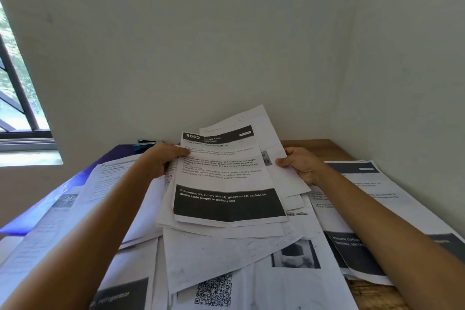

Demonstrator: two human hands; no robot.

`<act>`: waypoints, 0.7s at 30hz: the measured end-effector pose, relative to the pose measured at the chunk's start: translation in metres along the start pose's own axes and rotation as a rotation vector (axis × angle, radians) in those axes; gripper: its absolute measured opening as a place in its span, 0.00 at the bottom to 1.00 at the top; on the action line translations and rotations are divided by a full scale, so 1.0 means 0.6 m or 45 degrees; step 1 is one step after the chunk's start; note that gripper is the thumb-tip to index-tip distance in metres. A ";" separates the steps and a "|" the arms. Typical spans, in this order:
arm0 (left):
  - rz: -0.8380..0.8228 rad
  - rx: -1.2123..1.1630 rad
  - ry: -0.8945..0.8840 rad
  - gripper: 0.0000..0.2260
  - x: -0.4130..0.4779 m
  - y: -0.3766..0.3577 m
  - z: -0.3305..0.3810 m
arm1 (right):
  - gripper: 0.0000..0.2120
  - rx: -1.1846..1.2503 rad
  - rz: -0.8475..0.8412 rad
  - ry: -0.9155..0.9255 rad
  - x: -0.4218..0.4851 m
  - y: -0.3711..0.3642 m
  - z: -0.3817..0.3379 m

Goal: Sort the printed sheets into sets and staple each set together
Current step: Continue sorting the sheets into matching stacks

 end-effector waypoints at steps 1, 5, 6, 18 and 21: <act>0.018 0.018 -0.025 0.10 -0.001 0.002 0.003 | 0.14 -0.004 0.004 0.000 -0.003 0.001 -0.001; 0.102 0.131 -0.191 0.07 -0.002 0.010 0.010 | 0.14 -0.040 0.034 0.018 -0.005 0.005 -0.002; 0.115 0.160 -0.233 0.08 -0.001 0.010 0.011 | 0.15 -0.063 0.050 0.034 -0.004 0.007 -0.003; 0.277 0.173 -0.507 0.02 -0.008 0.013 0.020 | 0.11 -0.514 0.170 0.282 -0.007 -0.012 -0.031; 0.248 0.034 -0.486 0.02 -0.006 0.010 0.014 | 0.14 -0.485 0.188 0.248 -0.012 -0.016 -0.033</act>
Point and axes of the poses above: each hand's wrist, its own x-axis towards the middle knuckle, its own y-axis out of the back of the hand, z = x × y, the point moved 9 cm from there along x, towards the middle knuckle, and after that the axes turned 2 degrees about -y, right-handed, at the moved point
